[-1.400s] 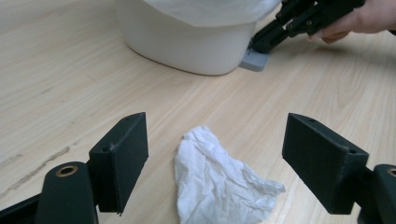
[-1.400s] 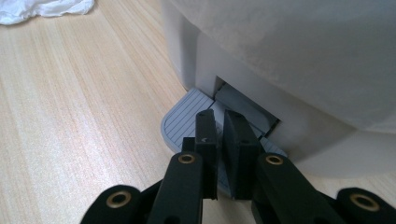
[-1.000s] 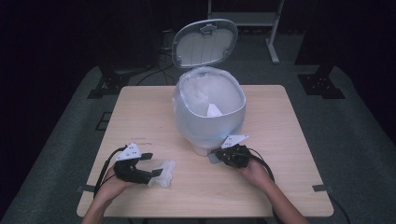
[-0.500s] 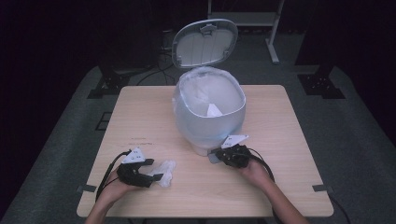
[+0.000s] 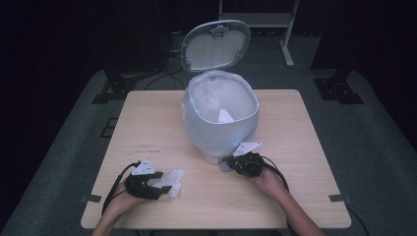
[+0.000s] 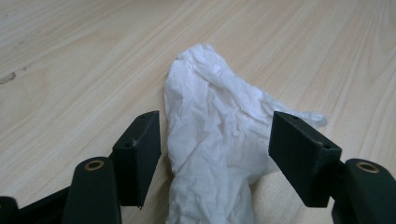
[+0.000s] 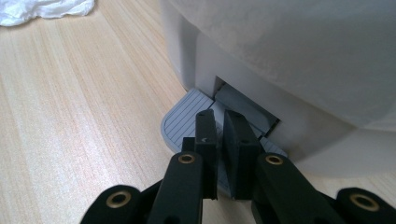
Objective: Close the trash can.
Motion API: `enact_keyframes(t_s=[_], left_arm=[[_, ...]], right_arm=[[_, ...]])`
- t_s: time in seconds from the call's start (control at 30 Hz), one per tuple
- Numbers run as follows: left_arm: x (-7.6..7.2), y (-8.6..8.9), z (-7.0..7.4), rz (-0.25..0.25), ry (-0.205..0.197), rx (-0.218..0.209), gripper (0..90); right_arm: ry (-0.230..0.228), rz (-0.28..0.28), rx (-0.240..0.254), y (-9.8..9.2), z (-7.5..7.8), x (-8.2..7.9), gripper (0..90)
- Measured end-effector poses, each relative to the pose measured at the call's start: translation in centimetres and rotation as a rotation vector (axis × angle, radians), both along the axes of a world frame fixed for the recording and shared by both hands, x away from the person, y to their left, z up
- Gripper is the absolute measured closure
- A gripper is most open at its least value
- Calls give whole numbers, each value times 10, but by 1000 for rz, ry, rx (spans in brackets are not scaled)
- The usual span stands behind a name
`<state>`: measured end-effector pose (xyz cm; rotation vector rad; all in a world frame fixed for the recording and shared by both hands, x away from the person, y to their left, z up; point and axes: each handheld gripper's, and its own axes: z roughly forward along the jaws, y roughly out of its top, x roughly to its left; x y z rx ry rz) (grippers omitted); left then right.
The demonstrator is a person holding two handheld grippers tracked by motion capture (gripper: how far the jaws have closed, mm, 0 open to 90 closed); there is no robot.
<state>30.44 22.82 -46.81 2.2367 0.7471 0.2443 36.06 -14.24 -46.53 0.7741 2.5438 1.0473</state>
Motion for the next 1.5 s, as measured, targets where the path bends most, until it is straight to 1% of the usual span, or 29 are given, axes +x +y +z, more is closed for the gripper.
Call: enact_keyframes(t_s=[0.1, 0.2, 0.3, 0.37, 0.43, 0.53, 0.63, 0.7, 0.8, 0.9, 0.97, 1.03, 1.13, 1.2, 1.27, 1.4, 1.5], left_arm=[[0, -1, -4, -3, 8, 12, 337], [0, -2, -4, -5, 3, 16, 346], [-1, -3, -4, -6, -14, 22, 394], [-2, -3, -4, -1, -35, 40, 448], [-3, -4, -5, 8, -46, 39, 499], [-4, -4, -5, 17, -54, 34, 574], [-6, -6, -4, 12, -49, 38, 641], [-7, -6, -5, 12, -48, 28, 672], [-7, -6, -5, 12, -43, 21, 752], [-7, -4, -5, 13, -36, 19, 786], [-7, -3, -5, 22, -27, 1, 814], [-6, -2, -5, 21, -19, -4, 822], [-6, -1, -5, 27, -8, -23, 830], [-5, -1, -3, 41, -8, -27, 829], [-5, 0, -1, 56, -1, -45, 829], [-4, 0, 4, 61, -5, -55, 829], [-3, 2, 9, 73, -3, -79, 829]], right_arm=[[-1, 0, 0, 0, 0, 0, 839], [0, -2, 1, 0, 0, 0, 839], [0, -2, 2, 0, 0, 0, 839], [-1, -3, 1, 0, 0, 0, 839], [-3, -2, 3, 0, 0, 0, 839], [-7, -1, 0, 0, 0, -1, 839], [-8, -1, -2, 0, 0, -1, 839], [-8, -1, 0, 0, -1, -1, 839], [-8, -1, 0, 0, -1, -1, 839], [-8, -1, 0, 0, -1, -1, 839], [-10, 1, -1, 0, -1, -1, 839], [-9, 1, -1, 0, 0, -1, 839], [-9, 0, -1, 0, 0, -1, 839], [-8, 0, -1, 0, 0, -1, 839], [-8, 0, -1, 0, 0, -1, 839], [-8, 1, -1, 0, 0, -1, 839], [-9, 2, -3, 0, 0, -1, 839]])
